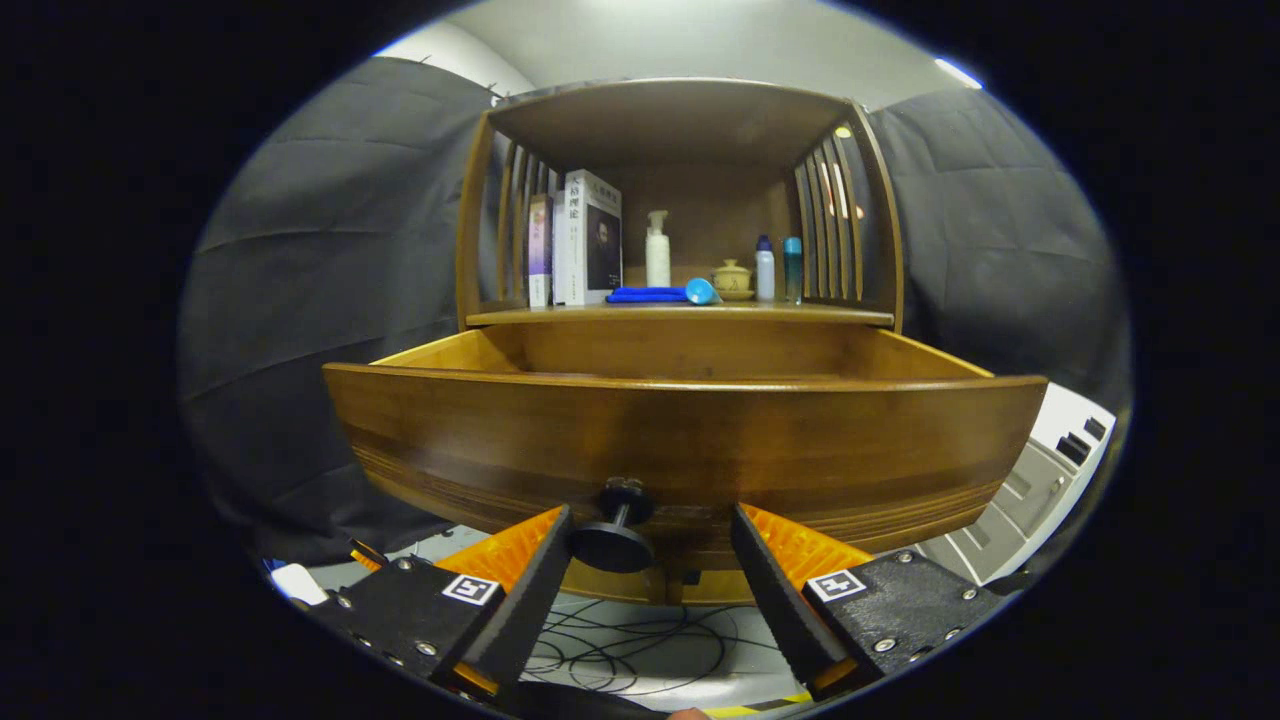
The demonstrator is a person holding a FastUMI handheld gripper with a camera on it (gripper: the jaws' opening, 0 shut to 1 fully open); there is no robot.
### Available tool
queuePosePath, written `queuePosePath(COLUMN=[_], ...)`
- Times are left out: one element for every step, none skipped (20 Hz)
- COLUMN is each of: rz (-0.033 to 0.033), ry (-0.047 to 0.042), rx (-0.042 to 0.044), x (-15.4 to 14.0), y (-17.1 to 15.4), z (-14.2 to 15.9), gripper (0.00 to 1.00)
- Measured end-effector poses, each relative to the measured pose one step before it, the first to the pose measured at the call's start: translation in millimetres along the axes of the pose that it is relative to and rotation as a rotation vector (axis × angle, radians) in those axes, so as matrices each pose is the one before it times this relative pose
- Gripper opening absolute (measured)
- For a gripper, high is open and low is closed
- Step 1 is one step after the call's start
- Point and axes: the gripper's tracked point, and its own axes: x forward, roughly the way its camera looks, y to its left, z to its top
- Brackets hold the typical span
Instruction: Pull open the drawer, take out the items inside it, and place them on the countertop above the cabinet.
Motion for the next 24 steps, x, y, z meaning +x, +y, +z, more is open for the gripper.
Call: queuePosePath(rz=[-0.00515, -0.00625, -0.00715, -0.00801, -0.00997, -0.01067, -0.00873, -0.00998, -0.01018, -0.01340, 0.00257, 0.00479, 0.00038, -0.00166, -0.00024, -0.00008, -0.00022, -0.00076, -0.00018, -0.00034, -0.00112, -0.00066, -0.00036, -0.00047], ry=[-0.00570, -0.00175, -0.00396, -0.00186, -0.00447, 0.00214, -0.00049, -0.00123, -0.00313, 0.00067, -0.00108, 0.00338, -0.00807, -0.00950, -0.00730, -0.00568, -0.00063, 0.00032, 0.00181, 0.00302, 0.00440, 0.00287, 0.00051, -0.00326], rx=[-0.00758, -0.01596, -0.00999, 0.00161, 0.00238, 0.00035, 0.00128, 0.00242, 0.00094, -0.00002, 0.00735, 0.00380, -0.00136, -0.01217, -0.00255, 0.00487, 0.00098, -0.00102, 0.00288, 0.00465, 0.00219, 0.00039, 0.00003, -0.00033], x=[1.77, 0.21, 0.98, -0.20, 1.26, 1.64, 2.52, 3.66, 4.19, 6.16, 3.87, 3.34, -0.18, -0.21, 1.42, 0.60, 2.11, 0.96, 2.43, 2.95, 3.92, 4.14, 6.61, 4.47], y=[0.34, -1.70, -0.76, 0.22, -0.95, -1.84, -2.61, -2.61, -3.41, -4.20, -1.57, 1.61, 0.37, -1.14, -0.62, 1.33, 0.39, -0.05, -0.13, 0.24, 0.23, -0.32, 0.98, -0.09], z=[-0.02, 0.02, 0.48, -0.22, 2.13, -0.77, 1.11, 0.83, 1.46, 0.97, 1.94, 0.00, 0.78, 0.26, 0.55, -0.23, 0.49, 0.47, 0.79, 0.85, 1.44, 1.19, 1.05, 2.42], gripper=[0.96, 0.96, 0.96, 0.95, 0.95, 0.95, 0.95, 0.95, 0.95, 0.96, 0.96, 0.96, 0.95, 0.95, 0.95, 0.95, 0.95, 0.95, 0.95, 0.95, 0.95, 0.95, 0.95, 0.95])
